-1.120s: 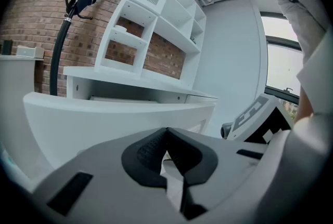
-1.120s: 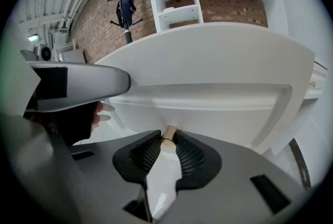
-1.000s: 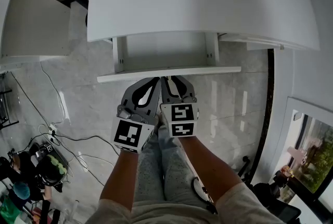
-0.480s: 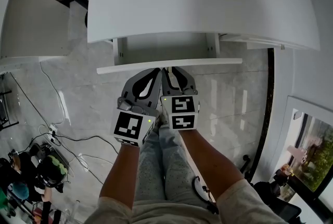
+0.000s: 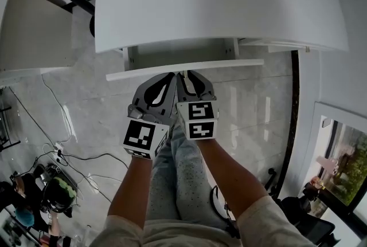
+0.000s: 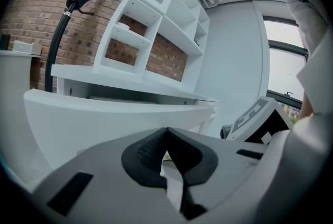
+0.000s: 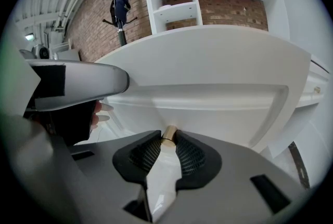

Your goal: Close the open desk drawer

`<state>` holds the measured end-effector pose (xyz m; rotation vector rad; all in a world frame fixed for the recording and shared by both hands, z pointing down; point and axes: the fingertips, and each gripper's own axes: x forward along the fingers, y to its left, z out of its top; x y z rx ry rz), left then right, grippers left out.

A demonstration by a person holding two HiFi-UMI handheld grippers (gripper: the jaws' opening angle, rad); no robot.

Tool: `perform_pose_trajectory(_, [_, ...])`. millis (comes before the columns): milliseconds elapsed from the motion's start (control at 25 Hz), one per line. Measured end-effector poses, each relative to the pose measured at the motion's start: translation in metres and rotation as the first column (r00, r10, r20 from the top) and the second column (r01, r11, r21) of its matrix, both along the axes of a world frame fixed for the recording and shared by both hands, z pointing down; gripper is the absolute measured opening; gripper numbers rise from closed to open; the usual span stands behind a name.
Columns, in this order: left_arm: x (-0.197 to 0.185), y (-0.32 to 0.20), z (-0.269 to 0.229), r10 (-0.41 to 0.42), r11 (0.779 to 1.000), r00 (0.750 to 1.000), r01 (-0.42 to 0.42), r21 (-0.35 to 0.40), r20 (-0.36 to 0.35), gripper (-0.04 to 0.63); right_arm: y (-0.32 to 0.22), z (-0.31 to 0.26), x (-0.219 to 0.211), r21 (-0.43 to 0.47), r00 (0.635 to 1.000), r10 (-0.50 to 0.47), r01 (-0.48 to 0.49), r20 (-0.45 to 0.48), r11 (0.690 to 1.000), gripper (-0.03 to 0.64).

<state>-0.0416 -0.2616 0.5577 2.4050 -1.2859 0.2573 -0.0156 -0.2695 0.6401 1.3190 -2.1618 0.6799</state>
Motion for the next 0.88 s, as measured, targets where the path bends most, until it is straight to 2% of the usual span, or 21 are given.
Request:
perform_pose_trajectory(360, [0.007,-0.013,-0.003,-0.002,1.000,1.000,0.001,0.014,0.022,0.017,-0.009,0.002,0.009,-0.004,1.000,-0.005,0.005,0.005,1.000,0.107])
perform_pose_trajectory(640, [0.004,-0.015,-0.002,-0.018,1.000,0.999,0.018,-0.009,0.039,0.017,-0.010,0.003,0.007,-0.029,1.000,-0.008,0.009,0.003,1.000,0.107])
perform_pose_trajectory(880, [0.002,-0.022,-0.003,-0.036,0.999,0.999,0.036,-0.003,0.023,0.017,-0.018,0.004,0.005,-0.021,1.000,-0.010,0.010,0.002,1.000,0.107])
